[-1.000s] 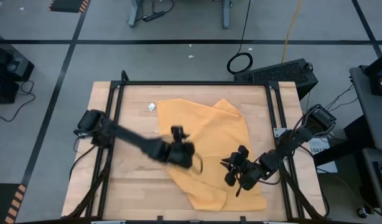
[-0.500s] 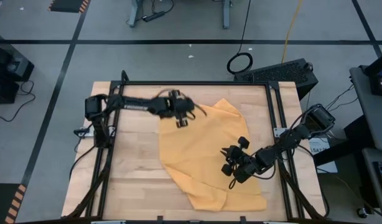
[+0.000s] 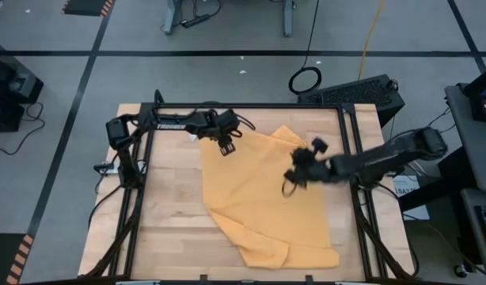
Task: Roll towel
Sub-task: Fold the yellow towel
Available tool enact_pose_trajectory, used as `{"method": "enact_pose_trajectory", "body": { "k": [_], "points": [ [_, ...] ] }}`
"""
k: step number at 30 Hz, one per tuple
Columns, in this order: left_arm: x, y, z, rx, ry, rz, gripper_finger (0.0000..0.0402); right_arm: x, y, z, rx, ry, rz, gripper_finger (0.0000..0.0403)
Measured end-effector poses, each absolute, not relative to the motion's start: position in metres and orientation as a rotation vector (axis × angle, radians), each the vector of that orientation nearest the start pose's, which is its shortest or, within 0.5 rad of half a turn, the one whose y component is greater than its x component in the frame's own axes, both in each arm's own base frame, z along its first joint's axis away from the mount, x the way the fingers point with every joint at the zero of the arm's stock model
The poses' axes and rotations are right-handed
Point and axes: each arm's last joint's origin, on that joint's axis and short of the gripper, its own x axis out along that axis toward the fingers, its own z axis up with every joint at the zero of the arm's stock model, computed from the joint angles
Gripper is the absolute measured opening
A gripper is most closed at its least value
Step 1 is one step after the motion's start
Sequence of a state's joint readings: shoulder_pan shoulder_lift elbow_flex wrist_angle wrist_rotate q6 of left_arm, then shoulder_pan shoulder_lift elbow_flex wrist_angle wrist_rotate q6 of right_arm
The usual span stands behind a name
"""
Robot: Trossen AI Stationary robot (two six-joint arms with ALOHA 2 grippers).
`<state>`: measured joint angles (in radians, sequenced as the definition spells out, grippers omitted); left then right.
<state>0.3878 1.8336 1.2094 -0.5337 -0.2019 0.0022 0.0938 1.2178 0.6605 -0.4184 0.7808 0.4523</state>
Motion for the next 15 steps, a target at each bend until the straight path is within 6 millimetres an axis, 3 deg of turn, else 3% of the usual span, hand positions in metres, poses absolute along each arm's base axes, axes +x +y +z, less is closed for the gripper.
{"method": "enact_pose_trajectory", "body": {
  "k": [7, 10, 15],
  "points": [
    [0.332, 0.116, 0.162, -0.122, 1.194, 0.505, 0.0162, 0.199, -0.089, 0.229, 0.093, 0.678, -0.788, 0.0054],
    [0.333, 0.107, 0.155, -0.114, 1.180, 0.497, 0.0162, 0.194, -0.119, 0.226, 0.192, 0.645, -0.730, 0.0054],
    [0.330, 0.095, 0.143, -0.128, 1.164, 0.495, 0.0162, 0.196, -0.154, 0.203, 0.313, 0.662, -0.627, 0.0054]
  ]
}}
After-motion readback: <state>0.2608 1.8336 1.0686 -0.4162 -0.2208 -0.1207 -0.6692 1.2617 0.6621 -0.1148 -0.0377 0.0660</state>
